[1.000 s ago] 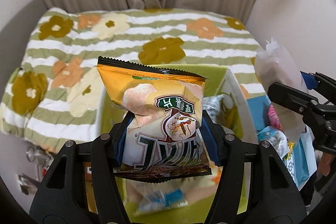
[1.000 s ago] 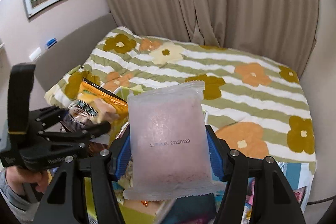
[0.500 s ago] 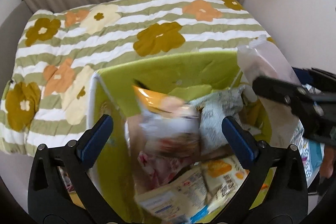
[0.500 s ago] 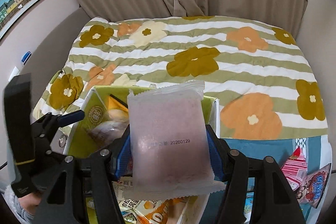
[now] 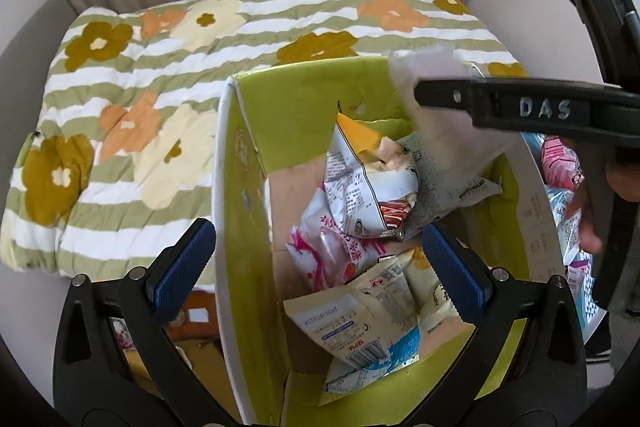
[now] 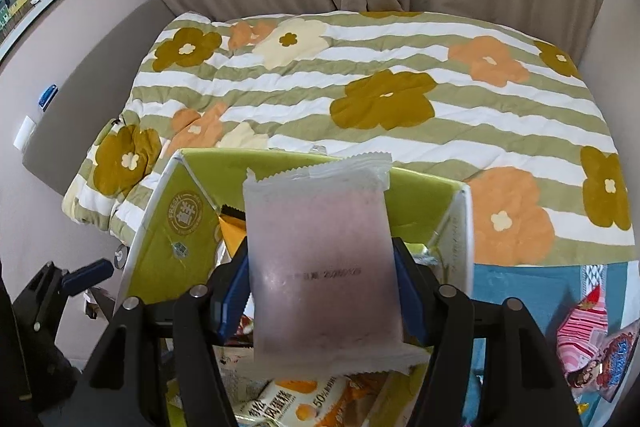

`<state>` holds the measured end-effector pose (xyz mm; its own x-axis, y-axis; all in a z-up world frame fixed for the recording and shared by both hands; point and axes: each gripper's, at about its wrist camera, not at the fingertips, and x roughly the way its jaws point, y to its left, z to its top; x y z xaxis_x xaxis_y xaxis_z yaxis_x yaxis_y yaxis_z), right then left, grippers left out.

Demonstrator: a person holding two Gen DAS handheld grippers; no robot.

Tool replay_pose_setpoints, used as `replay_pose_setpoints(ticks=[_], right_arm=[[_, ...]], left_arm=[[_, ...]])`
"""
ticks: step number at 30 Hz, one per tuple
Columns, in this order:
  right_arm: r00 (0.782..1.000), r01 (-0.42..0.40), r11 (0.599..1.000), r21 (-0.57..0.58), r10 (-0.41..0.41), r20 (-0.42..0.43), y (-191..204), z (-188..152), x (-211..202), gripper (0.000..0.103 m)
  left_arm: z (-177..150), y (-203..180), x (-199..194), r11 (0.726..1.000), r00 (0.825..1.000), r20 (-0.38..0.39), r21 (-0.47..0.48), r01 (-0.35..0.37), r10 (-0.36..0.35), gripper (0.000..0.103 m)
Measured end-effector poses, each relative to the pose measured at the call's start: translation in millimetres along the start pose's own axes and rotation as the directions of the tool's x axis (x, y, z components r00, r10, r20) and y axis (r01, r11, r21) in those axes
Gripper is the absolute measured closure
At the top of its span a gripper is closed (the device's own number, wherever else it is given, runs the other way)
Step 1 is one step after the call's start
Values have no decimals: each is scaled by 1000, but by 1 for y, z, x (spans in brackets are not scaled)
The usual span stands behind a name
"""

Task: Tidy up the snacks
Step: 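Carry both bags over the yellow box and open both tools to drop them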

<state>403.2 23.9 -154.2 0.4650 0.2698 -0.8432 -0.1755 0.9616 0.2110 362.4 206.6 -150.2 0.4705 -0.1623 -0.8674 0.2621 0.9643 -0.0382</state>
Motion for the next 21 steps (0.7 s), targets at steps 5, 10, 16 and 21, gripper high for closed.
replay_pose_setpoints(ticks=[5, 10, 16, 21], right_arm=[[994, -17, 1000, 10, 16, 108, 1, -7, -23, 0], [993, -3, 1000, 28, 0, 116, -2, -24, -33, 0], [989, 14, 999, 30, -18, 147, 0, -35, -54, 0], [983, 37, 999, 22, -40, 179, 2, -42, -75, 0]], left_arm=[[-6, -7, -5, 1000, 1000, 6, 22, -15, 15, 1], [-13, -10, -6, 1000, 1000, -9, 18, 3, -3, 1], [-15, -12, -20, 1000, 1000, 15, 22, -5, 4, 1], [-15, -14, -42, 1000, 999, 47, 14, -23, 23, 1]])
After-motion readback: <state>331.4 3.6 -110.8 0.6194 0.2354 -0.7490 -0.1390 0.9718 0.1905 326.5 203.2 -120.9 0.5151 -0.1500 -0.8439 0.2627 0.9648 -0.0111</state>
